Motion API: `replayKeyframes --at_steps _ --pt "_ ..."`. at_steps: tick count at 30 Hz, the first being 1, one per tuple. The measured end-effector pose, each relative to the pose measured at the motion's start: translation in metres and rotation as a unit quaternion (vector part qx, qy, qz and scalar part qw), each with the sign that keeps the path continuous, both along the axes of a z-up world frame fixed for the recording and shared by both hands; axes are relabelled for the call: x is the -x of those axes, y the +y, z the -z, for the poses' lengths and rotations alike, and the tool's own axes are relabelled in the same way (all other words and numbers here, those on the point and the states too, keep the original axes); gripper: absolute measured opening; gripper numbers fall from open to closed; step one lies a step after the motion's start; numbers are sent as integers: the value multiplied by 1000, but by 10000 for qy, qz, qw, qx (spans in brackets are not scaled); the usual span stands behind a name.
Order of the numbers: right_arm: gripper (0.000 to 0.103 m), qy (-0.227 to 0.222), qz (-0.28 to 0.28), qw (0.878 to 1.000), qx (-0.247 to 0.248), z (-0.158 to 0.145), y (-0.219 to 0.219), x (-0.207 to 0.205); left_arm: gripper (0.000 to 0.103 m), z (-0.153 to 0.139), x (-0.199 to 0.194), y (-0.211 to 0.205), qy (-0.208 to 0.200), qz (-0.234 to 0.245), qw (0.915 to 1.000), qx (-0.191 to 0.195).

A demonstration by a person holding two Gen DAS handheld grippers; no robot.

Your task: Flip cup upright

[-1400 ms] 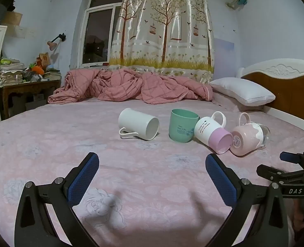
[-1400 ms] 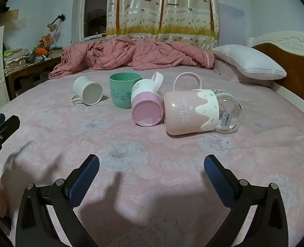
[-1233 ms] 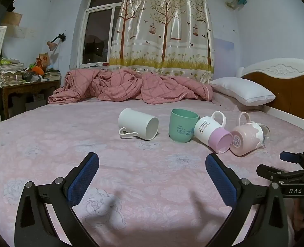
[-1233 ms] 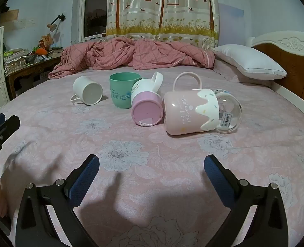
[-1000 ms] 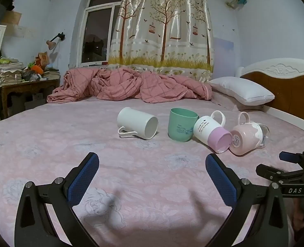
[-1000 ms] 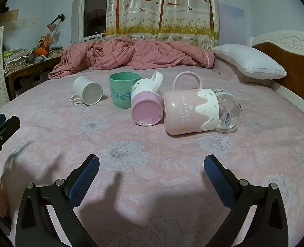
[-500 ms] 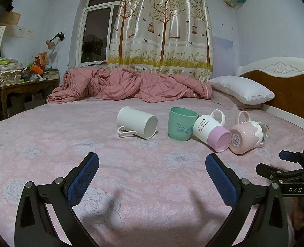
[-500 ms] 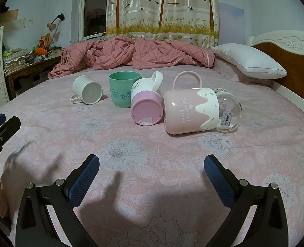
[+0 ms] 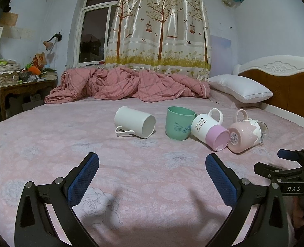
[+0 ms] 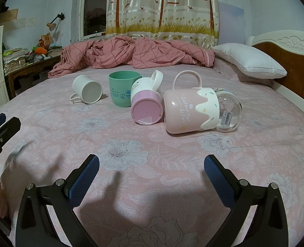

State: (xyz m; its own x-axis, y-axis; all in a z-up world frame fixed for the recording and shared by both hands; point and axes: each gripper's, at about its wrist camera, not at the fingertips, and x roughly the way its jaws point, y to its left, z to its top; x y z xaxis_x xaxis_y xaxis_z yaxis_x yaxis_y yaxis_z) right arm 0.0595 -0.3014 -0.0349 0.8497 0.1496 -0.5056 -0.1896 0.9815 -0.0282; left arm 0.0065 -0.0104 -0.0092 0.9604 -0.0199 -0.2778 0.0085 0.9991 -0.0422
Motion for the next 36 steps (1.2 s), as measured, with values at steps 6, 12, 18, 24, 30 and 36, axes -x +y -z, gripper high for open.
replayKeyframes --at_steps 6,12,18,24,30,36 --pt "103 5 -1 10000 2 0 0 -1 103 0 0 0 31 -40 10000 9" --pt "103 13 -2 10000 4 1 1 -2 103 1 -1 0 62 -48 10000 13" --pt "103 20 -2 10000 6 1 1 -2 103 1 -1 1 69 -44 10000 22" --pt "103 26 -2 10000 8 2 1 -2 103 1 -1 0 62 -51 10000 1" --pt "103 31 -5 10000 10 2 1 -2 103 2 -1 3 50 -49 10000 -55" --pt "103 38 -2 10000 11 2 1 -3 103 2 -1 1 52 -47 10000 -60"
